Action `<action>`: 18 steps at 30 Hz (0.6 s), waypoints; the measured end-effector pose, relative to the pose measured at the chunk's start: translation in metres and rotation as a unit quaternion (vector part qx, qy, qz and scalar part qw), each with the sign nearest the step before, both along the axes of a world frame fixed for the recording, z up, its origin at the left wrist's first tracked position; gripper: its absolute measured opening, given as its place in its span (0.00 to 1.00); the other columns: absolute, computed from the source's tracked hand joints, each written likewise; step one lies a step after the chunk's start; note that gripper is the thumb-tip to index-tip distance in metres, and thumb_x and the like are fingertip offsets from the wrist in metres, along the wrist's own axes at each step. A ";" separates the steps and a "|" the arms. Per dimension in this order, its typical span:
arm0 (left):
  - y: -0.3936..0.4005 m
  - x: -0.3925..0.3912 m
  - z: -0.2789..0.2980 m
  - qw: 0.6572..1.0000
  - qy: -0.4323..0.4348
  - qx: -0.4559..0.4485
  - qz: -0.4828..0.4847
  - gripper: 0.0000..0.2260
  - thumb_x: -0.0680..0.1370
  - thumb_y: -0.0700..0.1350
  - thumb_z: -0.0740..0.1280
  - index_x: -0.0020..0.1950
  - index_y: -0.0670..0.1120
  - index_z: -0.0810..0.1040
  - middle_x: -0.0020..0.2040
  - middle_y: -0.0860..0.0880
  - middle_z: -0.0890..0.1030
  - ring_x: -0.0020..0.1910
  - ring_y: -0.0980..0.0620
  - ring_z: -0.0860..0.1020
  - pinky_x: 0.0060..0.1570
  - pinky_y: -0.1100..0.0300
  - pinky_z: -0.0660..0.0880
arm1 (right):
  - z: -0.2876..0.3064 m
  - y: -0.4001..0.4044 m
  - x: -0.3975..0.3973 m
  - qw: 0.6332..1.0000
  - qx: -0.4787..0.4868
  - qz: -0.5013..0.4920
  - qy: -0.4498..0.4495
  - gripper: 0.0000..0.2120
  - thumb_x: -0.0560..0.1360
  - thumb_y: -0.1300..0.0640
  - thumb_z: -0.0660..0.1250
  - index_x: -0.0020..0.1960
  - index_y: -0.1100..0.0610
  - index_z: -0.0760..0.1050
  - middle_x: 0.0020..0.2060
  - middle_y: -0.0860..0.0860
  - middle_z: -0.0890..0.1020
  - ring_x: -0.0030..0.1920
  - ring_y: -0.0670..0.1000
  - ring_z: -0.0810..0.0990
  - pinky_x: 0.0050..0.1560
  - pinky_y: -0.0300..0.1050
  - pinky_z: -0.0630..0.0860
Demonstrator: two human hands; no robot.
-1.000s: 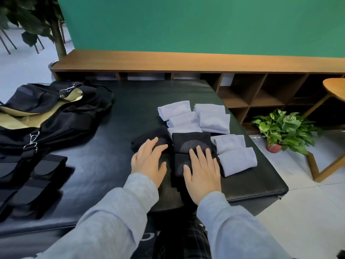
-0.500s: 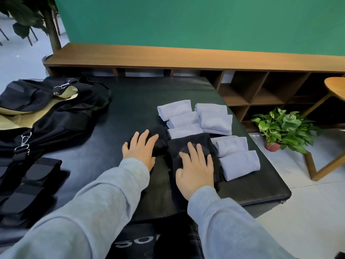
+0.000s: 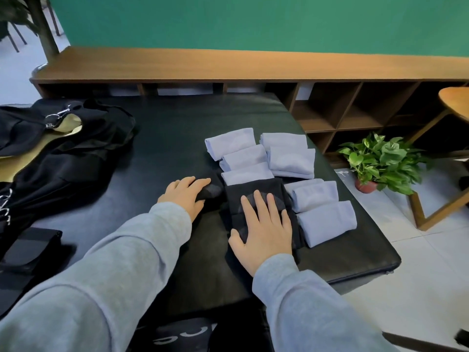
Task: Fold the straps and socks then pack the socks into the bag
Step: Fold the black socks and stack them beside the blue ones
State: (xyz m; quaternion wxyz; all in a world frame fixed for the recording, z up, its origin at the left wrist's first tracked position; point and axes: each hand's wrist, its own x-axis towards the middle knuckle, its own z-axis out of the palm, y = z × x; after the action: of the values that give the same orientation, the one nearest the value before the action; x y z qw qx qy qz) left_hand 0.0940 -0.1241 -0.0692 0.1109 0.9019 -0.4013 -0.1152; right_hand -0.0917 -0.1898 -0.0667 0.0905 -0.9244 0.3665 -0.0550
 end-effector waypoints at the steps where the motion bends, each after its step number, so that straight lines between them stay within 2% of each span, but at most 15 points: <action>1: -0.002 -0.001 -0.001 1.000 -0.001 -0.003 -0.003 0.22 0.80 0.50 0.58 0.73 0.62 0.57 0.75 0.55 0.57 0.73 0.46 0.55 0.66 0.48 0.65 | 0.000 -0.001 0.000 1.000 -0.002 0.000 -0.001 0.33 0.76 0.39 0.52 0.76 0.44 0.44 0.77 0.47 0.44 0.76 0.52 0.38 0.73 0.54 0.40; 6: -0.010 -0.005 -0.002 1.000 -0.018 -0.005 -0.006 0.23 0.80 0.50 0.58 0.73 0.61 0.56 0.75 0.54 0.57 0.74 0.46 0.54 0.67 0.50 0.64 | -0.003 -0.008 0.001 1.000 -0.002 0.000 -0.009 0.33 0.75 0.39 0.52 0.76 0.43 0.46 0.77 0.47 0.45 0.76 0.51 0.40 0.73 0.53 0.40; 10: -0.018 -0.007 -0.002 1.000 -0.028 0.005 -0.008 0.23 0.80 0.51 0.57 0.74 0.60 0.54 0.76 0.52 0.55 0.74 0.45 0.52 0.68 0.50 0.62 | -0.007 -0.010 0.004 0.999 -0.029 -0.013 -0.044 0.35 0.69 0.39 0.48 0.75 0.45 0.56 0.76 0.49 0.55 0.76 0.53 0.49 0.72 0.54 0.46; 14: -0.025 -0.007 -0.006 0.998 -0.052 0.018 -0.007 0.25 0.80 0.52 0.58 0.75 0.59 0.52 0.76 0.51 0.53 0.75 0.44 0.50 0.68 0.49 0.60 | -0.008 -0.014 0.004 0.999 -0.020 0.003 -0.032 0.33 0.72 0.40 0.52 0.76 0.45 0.52 0.77 0.48 0.51 0.76 0.52 0.44 0.72 0.53 0.41; 18: -0.034 -0.009 -0.010 0.997 -0.076 0.027 -0.004 0.27 0.79 0.55 0.58 0.75 0.59 0.50 0.77 0.49 0.50 0.75 0.42 0.46 0.72 0.47 0.54 | -0.006 -0.018 0.008 0.999 -0.019 0.004 -0.035 0.33 0.73 0.41 0.53 0.76 0.45 0.51 0.77 0.48 0.48 0.76 0.51 0.41 0.72 0.53 0.39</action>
State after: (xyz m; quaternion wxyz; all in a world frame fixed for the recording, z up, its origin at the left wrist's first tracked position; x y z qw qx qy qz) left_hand 0.0846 -0.1583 -0.0788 0.0549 0.9092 -0.4088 -0.0573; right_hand -0.0838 -0.2082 -0.0730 0.0860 -0.9249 0.3583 -0.0938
